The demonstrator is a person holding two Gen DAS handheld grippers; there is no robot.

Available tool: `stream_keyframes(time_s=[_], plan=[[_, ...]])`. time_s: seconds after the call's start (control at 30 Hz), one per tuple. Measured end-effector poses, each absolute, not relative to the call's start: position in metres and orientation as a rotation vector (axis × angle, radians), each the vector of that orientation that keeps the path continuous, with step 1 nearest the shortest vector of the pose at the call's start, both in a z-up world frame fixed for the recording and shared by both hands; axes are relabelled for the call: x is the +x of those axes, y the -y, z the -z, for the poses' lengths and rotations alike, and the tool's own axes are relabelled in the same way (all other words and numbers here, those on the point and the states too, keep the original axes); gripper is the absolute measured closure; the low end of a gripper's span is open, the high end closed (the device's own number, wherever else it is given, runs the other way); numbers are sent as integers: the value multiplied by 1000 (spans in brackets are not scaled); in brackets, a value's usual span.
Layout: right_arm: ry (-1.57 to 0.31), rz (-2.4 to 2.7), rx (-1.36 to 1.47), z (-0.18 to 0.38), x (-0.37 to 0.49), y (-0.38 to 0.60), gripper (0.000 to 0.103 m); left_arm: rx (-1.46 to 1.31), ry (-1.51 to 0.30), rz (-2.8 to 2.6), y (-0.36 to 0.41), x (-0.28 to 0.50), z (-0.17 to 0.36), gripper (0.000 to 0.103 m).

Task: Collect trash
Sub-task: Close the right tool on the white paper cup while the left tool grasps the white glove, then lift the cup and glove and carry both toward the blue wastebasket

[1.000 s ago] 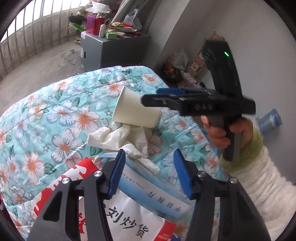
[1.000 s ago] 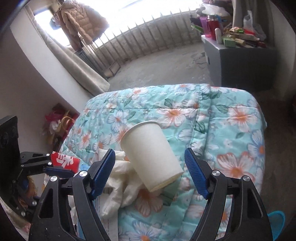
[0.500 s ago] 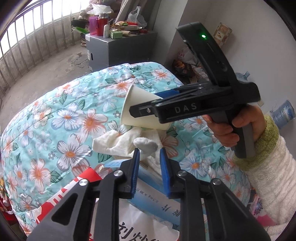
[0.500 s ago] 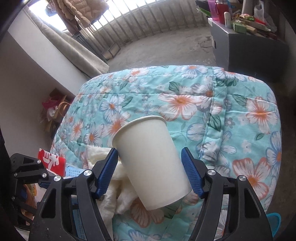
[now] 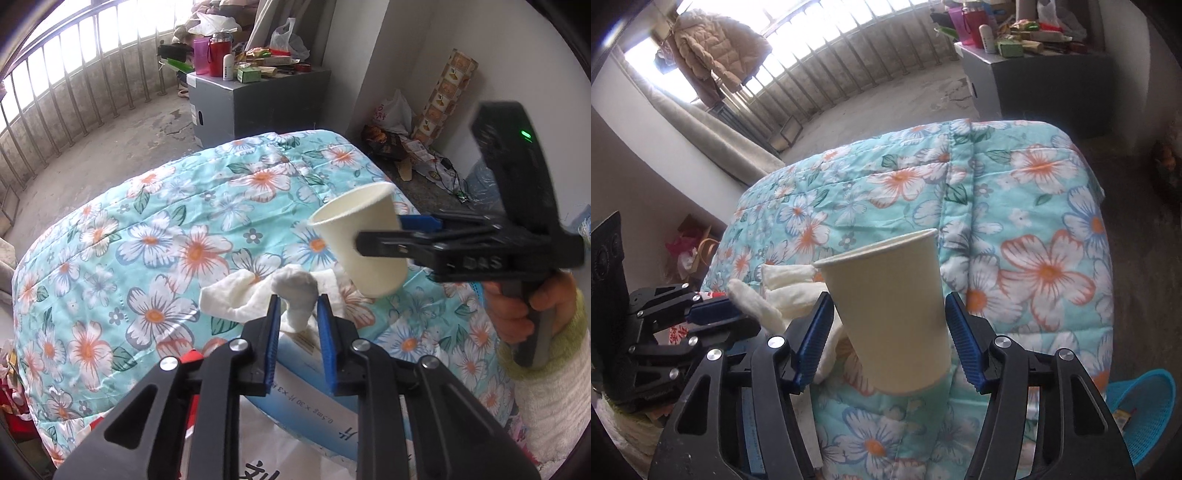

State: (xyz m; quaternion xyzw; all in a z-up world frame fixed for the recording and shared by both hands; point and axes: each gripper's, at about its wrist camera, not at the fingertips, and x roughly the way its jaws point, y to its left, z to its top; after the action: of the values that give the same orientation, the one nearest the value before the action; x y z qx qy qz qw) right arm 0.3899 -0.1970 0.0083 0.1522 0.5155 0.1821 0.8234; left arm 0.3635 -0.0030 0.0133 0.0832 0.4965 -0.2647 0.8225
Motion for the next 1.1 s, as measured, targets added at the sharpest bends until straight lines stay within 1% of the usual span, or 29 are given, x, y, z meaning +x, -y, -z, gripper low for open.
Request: stream_keyframes(time_s=[0.03, 0.07, 0.1, 0.43, 0.47, 0.5, 0.57, 0.6, 0.67, 0.83, 1.1], plan=[[-1089, -379, 338, -9, 383, 201, 46, 180, -1056, 557, 3, 365, -13, 79], [-1082, -371, 353, -10, 375, 204, 46, 181, -1054, 552, 4, 365, -12, 73], [-1079, -366, 361, -10, 369, 206, 47, 183, -1048, 547, 4, 365, -12, 71], [-1020, -269, 409, -11, 320, 223, 49, 164, -996, 560, 3, 365, -20, 71], [-1015, -266, 417, -11, 317, 224, 49, 162, -992, 563, 3, 364, -20, 72], [-1010, -261, 427, -11, 312, 225, 49, 163, -988, 567, 4, 364, -20, 77], [-1001, -253, 454, -11, 304, 228, 49, 165, -983, 572, 4, 362, -22, 82], [-997, -249, 464, -11, 300, 230, 49, 162, -978, 575, 5, 361, -22, 83], [-988, -237, 483, -12, 292, 233, 50, 155, -966, 582, 5, 361, -24, 91], [-962, -226, 520, -18, 275, 239, 50, 99, -906, 604, 0, 354, -39, 94], [-928, -224, 542, -31, 250, 240, 50, 16, -749, 649, -12, 330, -84, 95]])
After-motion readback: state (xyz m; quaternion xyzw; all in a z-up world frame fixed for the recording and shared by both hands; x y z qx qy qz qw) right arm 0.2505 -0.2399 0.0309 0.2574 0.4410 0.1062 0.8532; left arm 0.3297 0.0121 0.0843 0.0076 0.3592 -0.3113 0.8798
